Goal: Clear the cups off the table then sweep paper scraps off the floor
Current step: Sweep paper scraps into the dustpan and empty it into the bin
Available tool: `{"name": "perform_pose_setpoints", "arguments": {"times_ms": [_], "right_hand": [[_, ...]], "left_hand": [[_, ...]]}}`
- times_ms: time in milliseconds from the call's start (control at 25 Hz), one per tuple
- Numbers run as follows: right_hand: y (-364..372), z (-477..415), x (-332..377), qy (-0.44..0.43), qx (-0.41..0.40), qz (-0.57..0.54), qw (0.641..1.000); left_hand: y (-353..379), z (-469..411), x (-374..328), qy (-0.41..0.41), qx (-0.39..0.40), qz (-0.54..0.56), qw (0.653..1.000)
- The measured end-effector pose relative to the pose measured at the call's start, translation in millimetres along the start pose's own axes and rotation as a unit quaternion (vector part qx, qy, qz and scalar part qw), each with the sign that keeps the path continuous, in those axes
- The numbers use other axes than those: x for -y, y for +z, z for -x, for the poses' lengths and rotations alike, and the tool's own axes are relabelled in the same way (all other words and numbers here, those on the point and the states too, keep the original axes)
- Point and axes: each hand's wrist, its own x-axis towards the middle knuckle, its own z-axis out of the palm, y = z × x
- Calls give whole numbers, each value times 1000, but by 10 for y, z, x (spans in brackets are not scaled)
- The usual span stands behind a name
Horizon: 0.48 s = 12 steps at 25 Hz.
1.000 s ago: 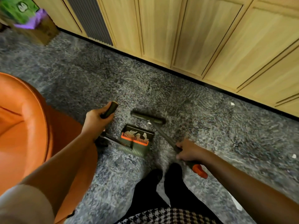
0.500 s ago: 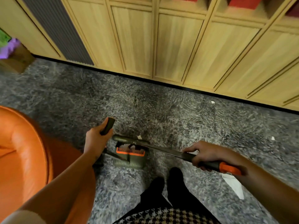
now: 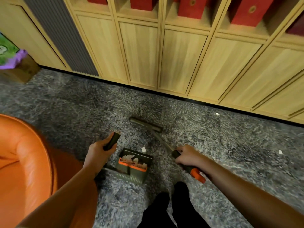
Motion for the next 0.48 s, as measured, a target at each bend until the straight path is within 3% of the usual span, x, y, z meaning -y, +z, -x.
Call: {"name": "perform_pose_setpoints", "arguments": {"times_ms": [120, 280, 480], "right_hand": [[231, -190, 95, 20, 14, 28, 999], [448, -104, -23, 45, 111, 50, 991], [222, 138, -178, 52, 166, 23, 984]], "left_hand": [[-23, 2, 32, -6, -3, -8, 1000], [12, -10, -54, 13, -3, -21, 1000], [-39, -16, -71, 6, 7, -15, 1000]]}}
